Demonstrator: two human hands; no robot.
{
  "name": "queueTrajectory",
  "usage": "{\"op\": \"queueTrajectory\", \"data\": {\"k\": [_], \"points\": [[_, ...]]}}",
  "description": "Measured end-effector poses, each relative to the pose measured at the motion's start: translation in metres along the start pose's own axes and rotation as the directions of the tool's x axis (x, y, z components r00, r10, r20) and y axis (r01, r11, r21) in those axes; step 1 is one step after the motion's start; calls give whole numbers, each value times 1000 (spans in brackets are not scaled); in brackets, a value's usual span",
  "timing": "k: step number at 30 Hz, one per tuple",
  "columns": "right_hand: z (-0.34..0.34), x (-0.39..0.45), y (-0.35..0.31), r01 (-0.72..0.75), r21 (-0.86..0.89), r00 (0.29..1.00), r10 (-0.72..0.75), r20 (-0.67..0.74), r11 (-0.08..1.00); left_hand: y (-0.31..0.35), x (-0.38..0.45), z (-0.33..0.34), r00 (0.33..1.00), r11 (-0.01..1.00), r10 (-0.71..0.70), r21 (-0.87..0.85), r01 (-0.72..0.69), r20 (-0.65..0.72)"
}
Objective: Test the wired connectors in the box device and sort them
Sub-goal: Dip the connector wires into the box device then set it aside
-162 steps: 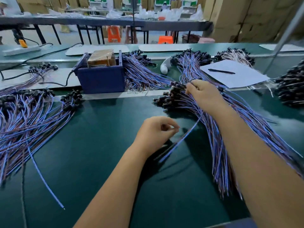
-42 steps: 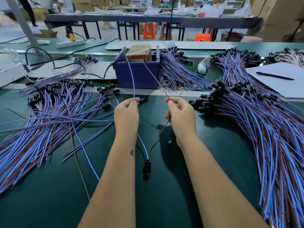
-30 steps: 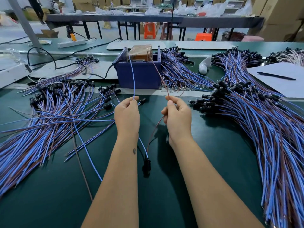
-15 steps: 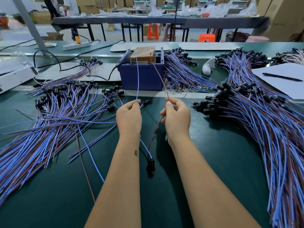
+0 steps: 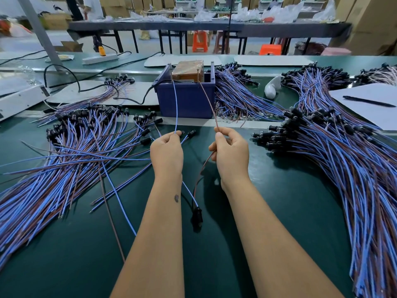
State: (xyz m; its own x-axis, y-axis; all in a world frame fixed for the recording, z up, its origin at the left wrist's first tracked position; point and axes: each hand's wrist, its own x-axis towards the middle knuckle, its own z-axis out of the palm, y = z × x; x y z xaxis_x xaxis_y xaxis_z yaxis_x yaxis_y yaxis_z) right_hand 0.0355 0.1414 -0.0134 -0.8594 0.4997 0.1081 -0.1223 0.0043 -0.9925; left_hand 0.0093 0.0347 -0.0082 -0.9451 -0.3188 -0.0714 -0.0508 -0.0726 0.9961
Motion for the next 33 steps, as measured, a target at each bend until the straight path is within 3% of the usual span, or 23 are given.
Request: {"op": "queueTrajectory", "data": {"k": [20, 25, 29, 33], "points": [[-1, -5, -6, 32, -21, 999, -32, 26, 999, -1, 3, -2, 999, 996, -23, -88, 21, -29], [1, -7, -5, 118, -47, 993, -117, 18, 992, 1, -2, 5, 989, 997, -6, -79, 18, 149], [3, -11, -4, 192, -103, 980, -185, 70, 976, 1, -14, 18, 942, 994, 8, -102, 28, 336], [-1, -12, -4, 156, -89, 984, -148, 96, 984, 2, -17, 16, 921, 997, 35, -71, -8, 387]]}}
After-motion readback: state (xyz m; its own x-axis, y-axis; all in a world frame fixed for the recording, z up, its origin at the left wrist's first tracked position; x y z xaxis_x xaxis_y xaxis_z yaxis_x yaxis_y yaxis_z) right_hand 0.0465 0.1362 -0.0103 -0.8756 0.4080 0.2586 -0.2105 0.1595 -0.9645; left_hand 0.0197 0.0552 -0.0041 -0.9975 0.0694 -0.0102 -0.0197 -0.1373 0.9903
